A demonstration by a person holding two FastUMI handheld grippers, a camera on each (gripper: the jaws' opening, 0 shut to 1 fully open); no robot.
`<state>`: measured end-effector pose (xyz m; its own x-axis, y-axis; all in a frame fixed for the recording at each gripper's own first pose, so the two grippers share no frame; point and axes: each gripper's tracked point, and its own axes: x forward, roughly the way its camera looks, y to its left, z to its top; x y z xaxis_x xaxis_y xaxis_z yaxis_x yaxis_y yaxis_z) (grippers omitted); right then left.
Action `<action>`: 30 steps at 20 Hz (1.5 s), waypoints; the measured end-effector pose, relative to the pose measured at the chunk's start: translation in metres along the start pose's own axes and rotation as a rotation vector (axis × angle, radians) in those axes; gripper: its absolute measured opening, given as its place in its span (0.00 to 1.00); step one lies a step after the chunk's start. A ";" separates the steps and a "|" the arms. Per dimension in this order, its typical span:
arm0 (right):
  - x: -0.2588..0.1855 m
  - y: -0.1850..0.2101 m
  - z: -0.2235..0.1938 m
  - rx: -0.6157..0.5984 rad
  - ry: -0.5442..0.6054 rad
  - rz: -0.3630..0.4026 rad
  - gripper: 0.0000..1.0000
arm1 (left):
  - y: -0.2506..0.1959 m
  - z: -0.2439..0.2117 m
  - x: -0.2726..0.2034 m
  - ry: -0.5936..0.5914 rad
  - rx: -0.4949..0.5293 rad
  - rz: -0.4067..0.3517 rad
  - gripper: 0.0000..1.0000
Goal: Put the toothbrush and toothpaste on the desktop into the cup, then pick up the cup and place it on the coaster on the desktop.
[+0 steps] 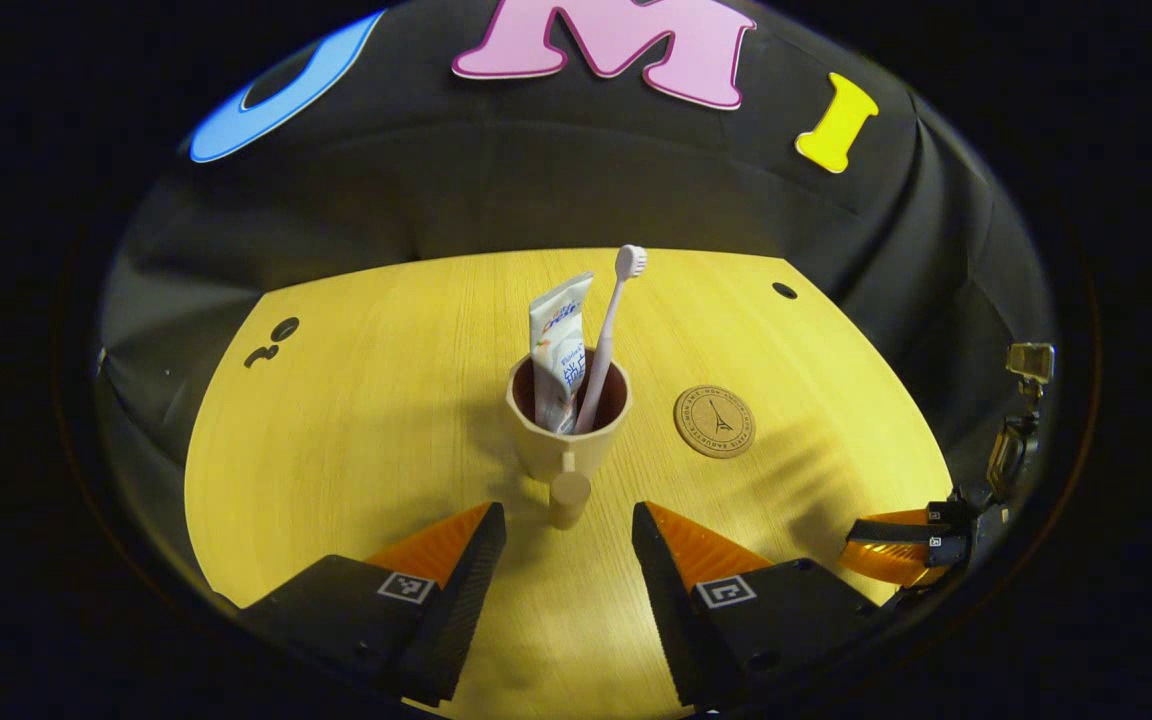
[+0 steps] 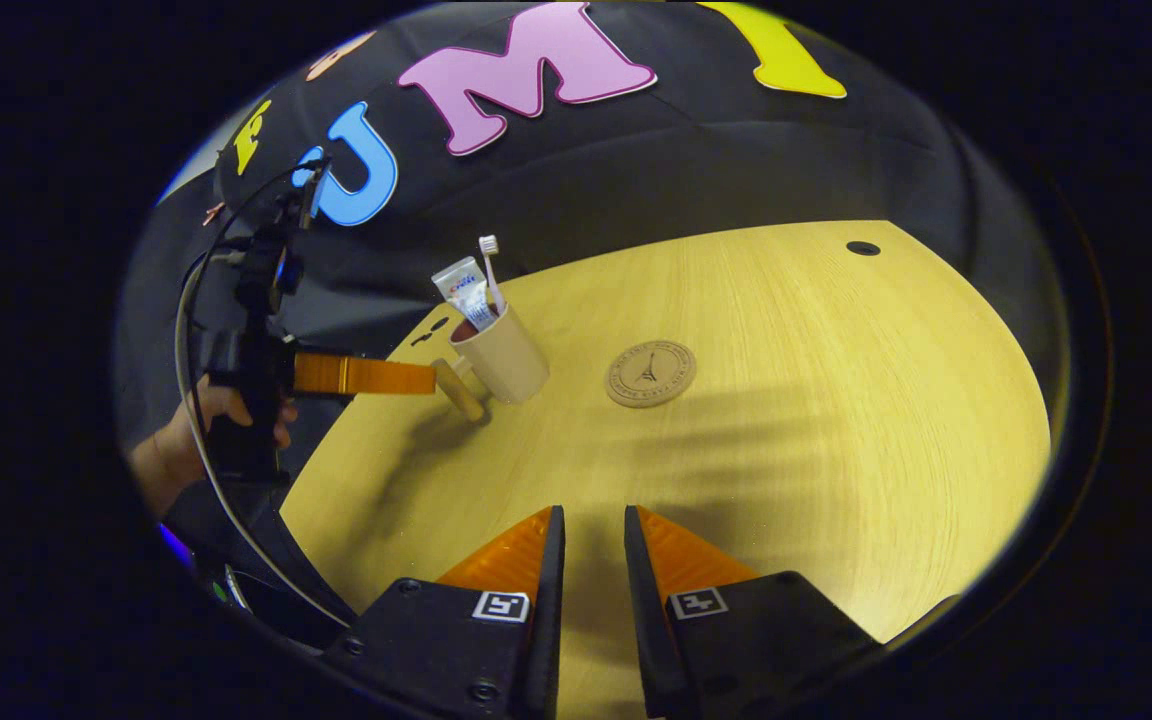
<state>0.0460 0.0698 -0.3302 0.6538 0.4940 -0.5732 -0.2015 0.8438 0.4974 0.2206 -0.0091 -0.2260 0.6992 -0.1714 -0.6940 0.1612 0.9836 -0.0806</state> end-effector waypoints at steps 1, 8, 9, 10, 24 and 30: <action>-0.004 -0.008 -0.001 0.013 0.002 0.001 0.36 | 0.000 0.001 0.006 0.016 0.003 0.004 0.80; -0.014 -0.054 -0.012 0.042 0.018 -0.006 0.36 | 0.002 0.001 0.038 0.111 0.029 0.048 0.56; -0.015 -0.059 -0.013 0.047 0.019 -0.009 0.36 | 0.003 0.001 0.042 0.126 0.033 0.055 0.56; -0.015 -0.063 -0.013 0.049 0.019 -0.010 0.36 | 0.002 0.001 0.044 0.144 0.033 0.053 0.63; -0.008 -0.080 -0.018 0.078 0.045 -0.011 0.36 | 0.002 0.005 0.057 0.205 0.029 0.040 0.25; -0.011 -0.078 -0.017 0.072 0.041 -0.019 0.36 | 0.006 0.009 0.055 0.163 0.006 0.047 0.21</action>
<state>0.0422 0.0027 -0.3739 0.6261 0.4879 -0.6082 -0.1355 0.8363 0.5313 0.2667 -0.0136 -0.2580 0.5841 -0.1136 -0.8037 0.1356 0.9899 -0.0413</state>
